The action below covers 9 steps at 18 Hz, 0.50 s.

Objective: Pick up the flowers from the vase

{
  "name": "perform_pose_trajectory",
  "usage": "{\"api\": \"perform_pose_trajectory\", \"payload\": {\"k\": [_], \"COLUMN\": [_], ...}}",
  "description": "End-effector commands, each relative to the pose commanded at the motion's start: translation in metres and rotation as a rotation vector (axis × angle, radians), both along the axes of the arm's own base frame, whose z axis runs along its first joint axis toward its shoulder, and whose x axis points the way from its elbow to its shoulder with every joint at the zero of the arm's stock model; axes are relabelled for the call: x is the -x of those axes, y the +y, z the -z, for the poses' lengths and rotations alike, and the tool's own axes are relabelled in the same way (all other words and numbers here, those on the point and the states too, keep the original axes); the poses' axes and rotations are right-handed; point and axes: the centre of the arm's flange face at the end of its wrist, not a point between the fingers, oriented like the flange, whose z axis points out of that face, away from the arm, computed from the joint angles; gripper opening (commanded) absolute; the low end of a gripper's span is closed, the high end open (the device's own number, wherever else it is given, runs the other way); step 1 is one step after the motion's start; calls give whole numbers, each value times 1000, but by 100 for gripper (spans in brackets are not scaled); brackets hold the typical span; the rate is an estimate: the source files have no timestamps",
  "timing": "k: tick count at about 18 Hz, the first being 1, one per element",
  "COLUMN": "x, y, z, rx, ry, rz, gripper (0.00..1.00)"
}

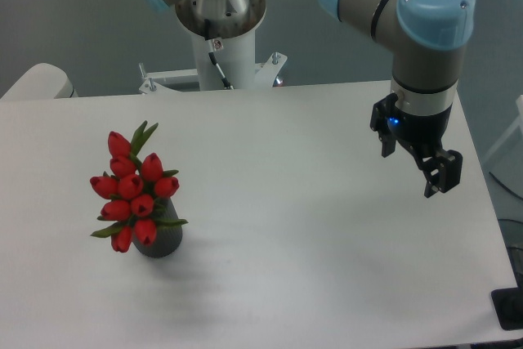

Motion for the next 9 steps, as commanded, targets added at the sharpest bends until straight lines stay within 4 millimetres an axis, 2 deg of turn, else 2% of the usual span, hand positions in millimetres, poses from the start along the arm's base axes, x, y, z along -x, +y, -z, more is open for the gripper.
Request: {"api": "perform_pose_trajectory", "payload": {"k": [5, 9], "x": [-2, -12], "y": [-1, -7], "z": [-1, -2], "rx": [-10, -81], "ry": [-7, -59], "rz": [1, 3], "gripper": [100, 100]}}
